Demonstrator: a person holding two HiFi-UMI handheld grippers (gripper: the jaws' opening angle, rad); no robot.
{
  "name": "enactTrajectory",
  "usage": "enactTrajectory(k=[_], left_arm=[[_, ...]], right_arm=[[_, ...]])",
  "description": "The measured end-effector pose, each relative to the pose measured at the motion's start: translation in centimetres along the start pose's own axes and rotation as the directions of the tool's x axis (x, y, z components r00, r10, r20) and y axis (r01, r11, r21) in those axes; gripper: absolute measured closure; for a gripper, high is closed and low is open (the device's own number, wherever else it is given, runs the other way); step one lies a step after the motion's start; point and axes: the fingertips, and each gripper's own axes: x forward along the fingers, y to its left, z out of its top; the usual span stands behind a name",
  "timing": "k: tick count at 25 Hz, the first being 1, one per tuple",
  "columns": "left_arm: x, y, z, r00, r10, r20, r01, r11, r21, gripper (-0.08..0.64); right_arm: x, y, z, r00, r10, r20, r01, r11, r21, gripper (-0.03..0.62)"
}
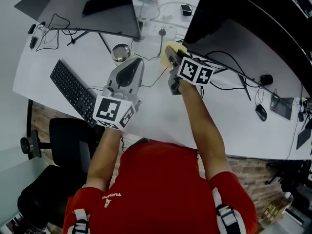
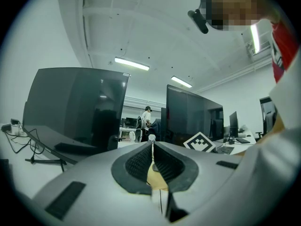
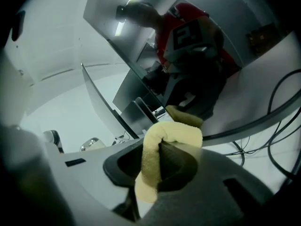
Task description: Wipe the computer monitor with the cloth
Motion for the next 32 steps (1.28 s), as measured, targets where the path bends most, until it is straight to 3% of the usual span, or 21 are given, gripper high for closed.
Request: enactTrajectory(k=[18, 32], left_arm=[[0.1, -1.1, 1.3, 1.000, -0.013, 0.024, 0.013, 1.000, -0.026, 0.548], [0.1, -2.0, 2.9, 0.999, -0.020, 0.044, 0.022, 0.999, -0.030, 0.547]], right_arm=[[-3.1, 6.4, 7.8, 0.990, 0.053, 0.132, -0.043, 0.996, -0.075, 0.531], [-6.4, 13.4, 15.1, 0.963, 0.148, 0.224, -0.112, 0.980, -0.164, 0.531]])
